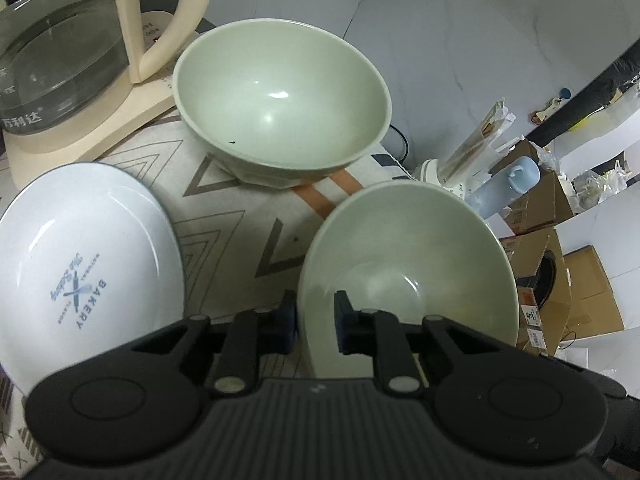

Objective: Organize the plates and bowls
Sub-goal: 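Close both grippers on the rim of the large pale green bowl, then lift the large green bowl and lower it into the red bowl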

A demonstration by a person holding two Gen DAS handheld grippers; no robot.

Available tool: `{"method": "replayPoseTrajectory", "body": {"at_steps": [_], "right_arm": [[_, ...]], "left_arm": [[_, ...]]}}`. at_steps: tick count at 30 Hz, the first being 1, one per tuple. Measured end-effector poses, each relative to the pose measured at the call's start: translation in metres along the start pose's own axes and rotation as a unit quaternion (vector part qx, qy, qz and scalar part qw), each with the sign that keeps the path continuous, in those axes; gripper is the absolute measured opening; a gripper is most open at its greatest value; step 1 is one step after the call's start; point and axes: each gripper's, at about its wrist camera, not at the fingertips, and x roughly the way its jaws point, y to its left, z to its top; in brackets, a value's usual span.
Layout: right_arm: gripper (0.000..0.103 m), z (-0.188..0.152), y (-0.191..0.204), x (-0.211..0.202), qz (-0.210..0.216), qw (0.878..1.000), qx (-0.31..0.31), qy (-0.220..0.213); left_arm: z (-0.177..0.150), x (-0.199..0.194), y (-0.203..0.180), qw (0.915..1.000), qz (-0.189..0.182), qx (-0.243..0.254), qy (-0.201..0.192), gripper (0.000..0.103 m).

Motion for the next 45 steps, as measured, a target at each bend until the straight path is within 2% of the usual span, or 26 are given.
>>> {"method": "replayPoseTrajectory", "body": {"at_steps": [12, 17, 23, 45], "right_arm": [[0.020, 0.024, 0.002, -0.041, 0.019, 0.998, -0.025, -0.047], [0.020, 0.034, 0.012, -0.062, 0.028, 0.994, -0.068, -0.077], [0.020, 0.041, 0.025, -0.078, 0.049, 0.989, -0.109, -0.092], [0.020, 0.031, 0.085, -0.093, 0.107, 0.968, -0.209, -0.086]], "left_arm": [[0.002, -0.052, -0.014, 0.9983, -0.006, -0.023, -0.054, 0.018], [0.000, -0.075, -0.015, 0.9968, -0.002, -0.034, -0.073, 0.018], [-0.013, -0.101, -0.011, 0.9936, 0.010, -0.054, -0.098, 0.018], [-0.061, -0.150, 0.036, 0.9822, 0.060, -0.119, -0.132, 0.018]]}}
